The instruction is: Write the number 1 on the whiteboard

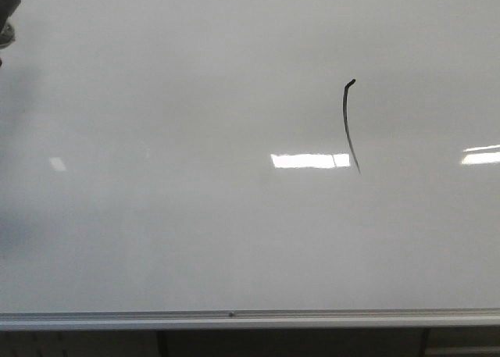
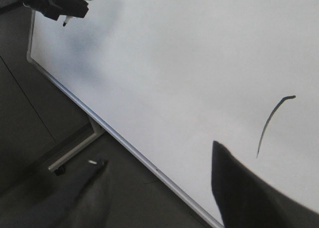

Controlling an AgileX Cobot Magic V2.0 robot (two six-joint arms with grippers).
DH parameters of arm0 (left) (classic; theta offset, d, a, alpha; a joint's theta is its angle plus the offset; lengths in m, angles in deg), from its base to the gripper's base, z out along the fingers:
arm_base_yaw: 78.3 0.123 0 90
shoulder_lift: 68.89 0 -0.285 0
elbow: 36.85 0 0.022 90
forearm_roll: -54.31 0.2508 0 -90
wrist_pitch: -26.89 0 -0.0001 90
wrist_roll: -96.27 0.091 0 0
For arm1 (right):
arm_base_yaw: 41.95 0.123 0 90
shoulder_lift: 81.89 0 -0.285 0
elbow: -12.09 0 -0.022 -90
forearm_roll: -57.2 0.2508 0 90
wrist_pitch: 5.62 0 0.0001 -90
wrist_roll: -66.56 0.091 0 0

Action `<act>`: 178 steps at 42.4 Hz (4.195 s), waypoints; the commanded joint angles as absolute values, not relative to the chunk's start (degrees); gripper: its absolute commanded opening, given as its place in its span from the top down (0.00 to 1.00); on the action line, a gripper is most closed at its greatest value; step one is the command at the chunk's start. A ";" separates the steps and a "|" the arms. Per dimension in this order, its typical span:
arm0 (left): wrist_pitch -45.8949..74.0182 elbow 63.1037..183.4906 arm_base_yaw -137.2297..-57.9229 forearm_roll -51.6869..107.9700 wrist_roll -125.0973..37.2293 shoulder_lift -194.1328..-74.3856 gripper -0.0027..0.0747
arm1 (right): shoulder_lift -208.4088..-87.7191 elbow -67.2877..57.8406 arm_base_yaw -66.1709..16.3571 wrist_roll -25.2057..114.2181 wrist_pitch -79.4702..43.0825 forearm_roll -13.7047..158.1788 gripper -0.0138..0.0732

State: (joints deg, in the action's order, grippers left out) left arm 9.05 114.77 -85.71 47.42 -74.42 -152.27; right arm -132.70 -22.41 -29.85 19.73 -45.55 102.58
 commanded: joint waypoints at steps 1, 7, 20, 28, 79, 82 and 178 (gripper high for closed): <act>19.18 112.30 -83.31 47.82 -77.84 -150.79 0.99 | -132.48 -21.14 -30.15 19.86 -42.64 104.15 0.31; 24.96 108.30 -78.66 47.82 -77.85 -151.02 0.99 | -132.48 -21.14 -30.15 19.86 -42.64 104.15 0.31; 33.72 107.77 -75.15 47.82 -77.85 -159.55 0.99 | -132.48 -21.14 -30.15 19.86 -42.42 104.15 0.31; 35.83 107.77 -77.10 47.82 -77.85 -165.36 0.99 | -132.48 -21.14 -30.15 19.86 -42.40 104.15 0.31; 28.12 109.81 -77.86 51.11 -77.61 -167.73 0.17 | -132.48 -21.14 -30.15 19.86 -42.70 104.15 0.31; 25.99 109.81 -77.86 51.87 -77.61 -164.70 0.18 | -132.48 -21.14 -30.15 19.86 -42.69 104.15 0.31; 17.70 88.51 -98.02 53.80 -77.87 -95.48 0.99 | -109.44 -41.05 -30.15 24.59 -23.00 104.92 0.91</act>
State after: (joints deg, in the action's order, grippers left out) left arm 12.70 86.80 -97.61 54.31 -77.47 -95.11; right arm -109.28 -42.51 -29.85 24.56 -25.75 103.61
